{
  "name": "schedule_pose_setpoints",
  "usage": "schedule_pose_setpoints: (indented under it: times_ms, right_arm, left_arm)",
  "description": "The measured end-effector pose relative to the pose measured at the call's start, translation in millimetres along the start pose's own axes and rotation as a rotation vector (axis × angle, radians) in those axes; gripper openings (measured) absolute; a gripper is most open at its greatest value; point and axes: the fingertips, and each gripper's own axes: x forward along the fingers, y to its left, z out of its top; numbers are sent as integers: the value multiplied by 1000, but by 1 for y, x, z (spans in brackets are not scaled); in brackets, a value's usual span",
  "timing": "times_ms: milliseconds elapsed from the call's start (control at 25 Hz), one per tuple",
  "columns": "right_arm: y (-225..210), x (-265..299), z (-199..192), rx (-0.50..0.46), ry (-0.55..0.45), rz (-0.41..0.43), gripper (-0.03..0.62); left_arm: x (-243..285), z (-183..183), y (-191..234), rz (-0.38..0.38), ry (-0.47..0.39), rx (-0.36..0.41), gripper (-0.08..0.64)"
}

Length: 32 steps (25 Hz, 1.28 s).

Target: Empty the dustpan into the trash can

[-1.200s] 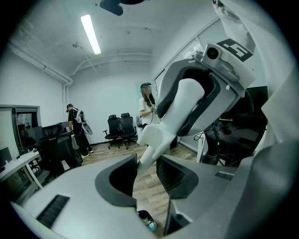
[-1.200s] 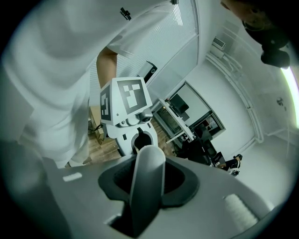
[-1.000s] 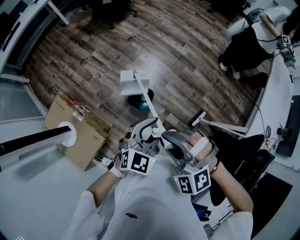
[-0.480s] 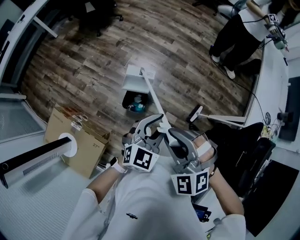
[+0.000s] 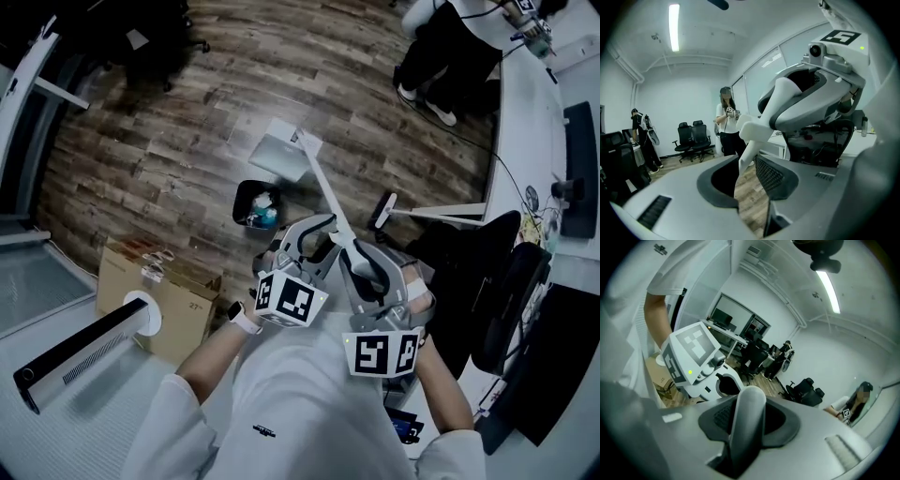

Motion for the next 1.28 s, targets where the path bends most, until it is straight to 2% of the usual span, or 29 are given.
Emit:
schedule_pose_setpoints:
  times_ms: [200,440,600,720,800,960,1280]
  right_arm:
    - [-28,-6,-33,146,60,-75,121]
    - [-45,-7,-70,262,127,-139,120]
    - [-53,3,-94,343,155,-173,118]
    - [-61,12,-117,450,190,-202,118]
    - [-66,19,-135,544,221,-219,118]
    - [-62,36,-173,732,271,-233,117]
    - [-31,52,-235,843,392,-252,117]
  left_arm:
    - [15,-10,-2,1,37,-71,115]
    - [14,-16,5,29,61,-148,98]
    - [10,-19,14,59,63,-193,47]
    - [5,-17,24,98,57,-214,8]
    - [2,-16,30,122,53,-236,8]
    - [-4,-19,37,143,42,-289,6]
    - [-16,-31,57,213,57,-365,6]
